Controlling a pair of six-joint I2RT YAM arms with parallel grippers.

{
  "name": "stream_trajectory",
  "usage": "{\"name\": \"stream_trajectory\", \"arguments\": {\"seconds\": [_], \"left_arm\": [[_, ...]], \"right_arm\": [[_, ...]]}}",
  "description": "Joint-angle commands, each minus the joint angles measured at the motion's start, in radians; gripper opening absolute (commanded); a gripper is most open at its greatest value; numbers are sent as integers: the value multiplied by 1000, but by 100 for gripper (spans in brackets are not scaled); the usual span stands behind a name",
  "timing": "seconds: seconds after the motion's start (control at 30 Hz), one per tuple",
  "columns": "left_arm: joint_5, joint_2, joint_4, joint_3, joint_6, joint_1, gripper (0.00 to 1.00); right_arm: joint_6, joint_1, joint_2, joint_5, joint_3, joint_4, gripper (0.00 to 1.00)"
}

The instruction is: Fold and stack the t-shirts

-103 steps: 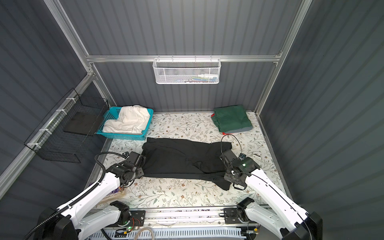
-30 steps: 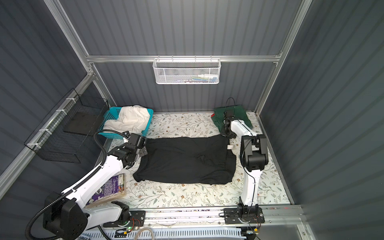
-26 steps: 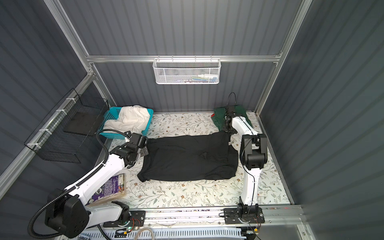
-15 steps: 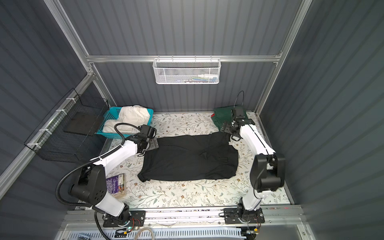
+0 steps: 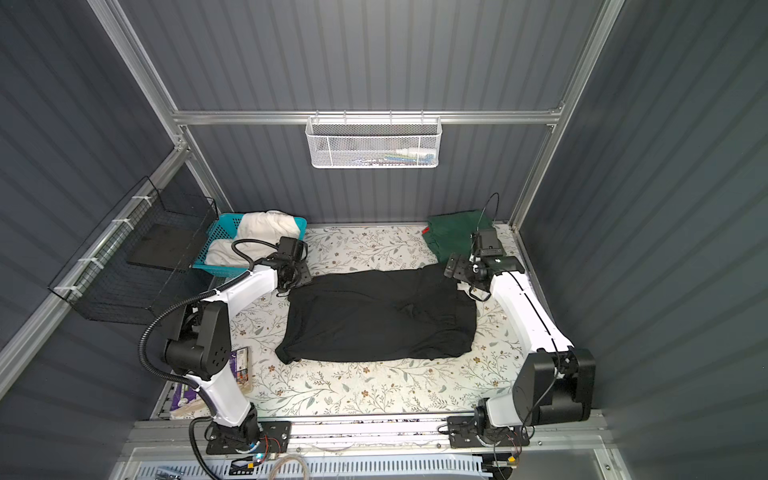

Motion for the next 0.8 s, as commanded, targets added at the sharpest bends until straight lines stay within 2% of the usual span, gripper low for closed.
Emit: {"name": "stream_trajectory", "arguments": {"seconds": [0.0, 0.27, 0.33, 0.47, 0.6, 0.77], "left_arm": [[21, 3, -17, -9, 11, -2, 60], [38, 22, -23, -57, 15, -2, 56], [45, 26, -21, -64, 13, -2, 51], [50, 43, -12, -65, 5, -2, 48], [42, 72, -16, -49, 5, -2, 30], [47, 69, -7, -50, 0, -2, 6]], "right_arm": [[1, 1, -11, -20, 6, -21, 99], [-8, 1, -5, -41, 16, -31, 99], [-9, 1, -7, -47, 12, -31, 99], [-7, 1, -7, -50, 10, -31, 99], [-2, 1, -3, -63, 14, -38, 99], [0, 3, -2, -154, 16, -30, 99]]}}
